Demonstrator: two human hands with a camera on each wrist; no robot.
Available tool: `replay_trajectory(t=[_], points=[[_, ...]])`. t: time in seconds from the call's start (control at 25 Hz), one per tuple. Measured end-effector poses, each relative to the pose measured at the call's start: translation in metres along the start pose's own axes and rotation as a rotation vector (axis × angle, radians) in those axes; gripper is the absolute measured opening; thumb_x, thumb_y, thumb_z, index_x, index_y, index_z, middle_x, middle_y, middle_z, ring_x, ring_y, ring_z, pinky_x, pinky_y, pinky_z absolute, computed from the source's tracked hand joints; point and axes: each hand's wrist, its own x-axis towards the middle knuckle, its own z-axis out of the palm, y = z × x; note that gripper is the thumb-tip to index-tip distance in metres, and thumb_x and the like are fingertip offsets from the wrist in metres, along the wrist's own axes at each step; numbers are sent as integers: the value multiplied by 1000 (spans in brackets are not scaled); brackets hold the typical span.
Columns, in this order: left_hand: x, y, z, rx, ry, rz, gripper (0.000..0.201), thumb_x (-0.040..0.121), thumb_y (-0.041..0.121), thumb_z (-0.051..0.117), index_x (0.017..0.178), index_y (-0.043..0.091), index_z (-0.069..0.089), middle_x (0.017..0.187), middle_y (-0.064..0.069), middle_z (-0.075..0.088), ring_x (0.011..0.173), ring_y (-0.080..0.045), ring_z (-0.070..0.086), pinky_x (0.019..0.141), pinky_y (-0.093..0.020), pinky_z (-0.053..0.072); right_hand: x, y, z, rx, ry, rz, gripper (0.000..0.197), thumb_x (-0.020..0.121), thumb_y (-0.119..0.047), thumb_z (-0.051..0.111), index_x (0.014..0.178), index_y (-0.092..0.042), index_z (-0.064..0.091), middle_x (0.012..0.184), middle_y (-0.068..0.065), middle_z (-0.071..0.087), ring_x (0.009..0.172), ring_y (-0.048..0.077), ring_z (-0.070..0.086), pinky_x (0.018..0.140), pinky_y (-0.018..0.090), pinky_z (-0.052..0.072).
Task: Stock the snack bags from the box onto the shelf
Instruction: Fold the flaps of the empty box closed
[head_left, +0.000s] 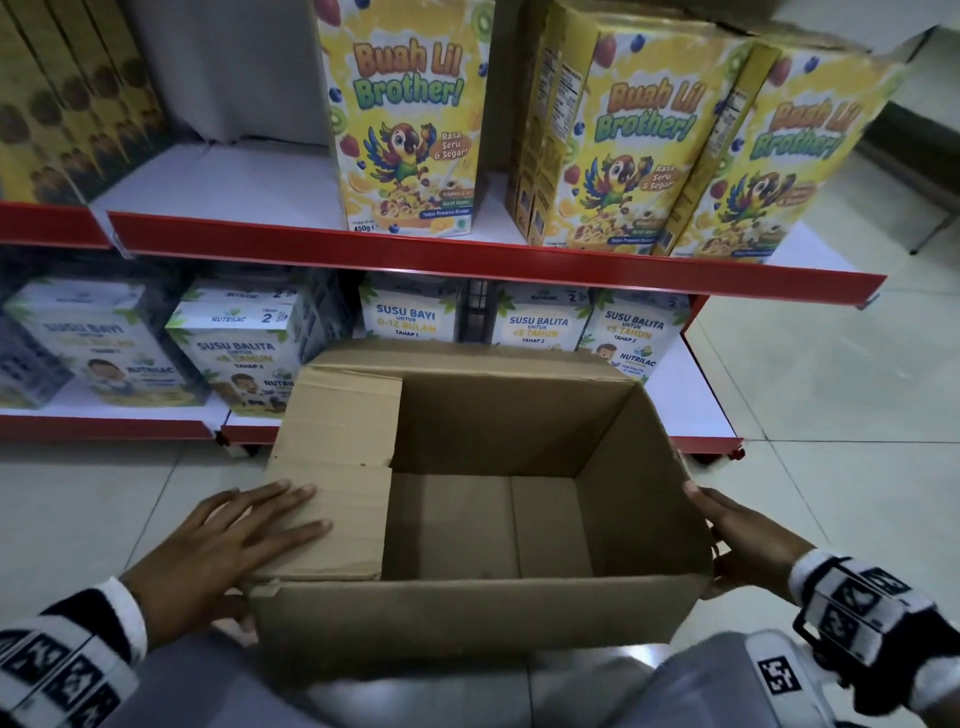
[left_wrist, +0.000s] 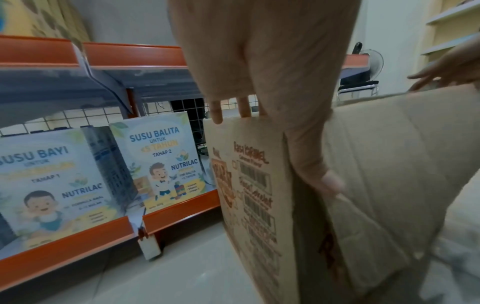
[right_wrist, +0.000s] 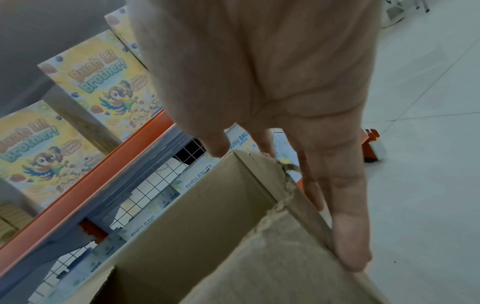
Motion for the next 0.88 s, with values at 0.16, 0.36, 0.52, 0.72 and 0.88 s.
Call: replay_trajectory(t=[0.16,0.36,0.52,0.72,0.88], points=[[4,-1,6,5,-28,-60,127,25,57,84,140,28,37,132,-10,58,119,-30,54,77,-49,55,0,6,6,66,-65,81,52,91,-59,36,139,-38,32,137,13,46,99,48,61,68,52,57],[0,-29,26,-265,98,118,93,56,47,86,139,37,44,153,6,32,141,-21,24,98,-43,42,2,10,-6,117,-12,32,48,93,-58,37,130,-30,46,111,21,59,56,34,64,58,42,55],[6,-45,32,-588,259,134,46,80,62,58,123,44,60,149,15,38,144,-16,22,113,-29,28,-9,0,-44,339,-106,-29,58,79,-64,47,117,-23,62,108,25,62,74,43,66,63,49,56],[11,-37,34,-1077,418,-167,52,63,72,68,81,24,80,114,10,69,115,-10,59,88,-14,48,-28,-22,-94,420,-34,-251,60,83,-62,43,104,-12,71,114,25,65,95,52,63,67,51,58],[15,-36,32,-1245,466,-511,18,67,30,75,84,36,74,100,23,69,96,-12,67,77,-22,54,-35,-27,-87,272,-11,-348,54,78,-59,51,102,-16,72,112,20,67,92,40,68,75,46,59]])
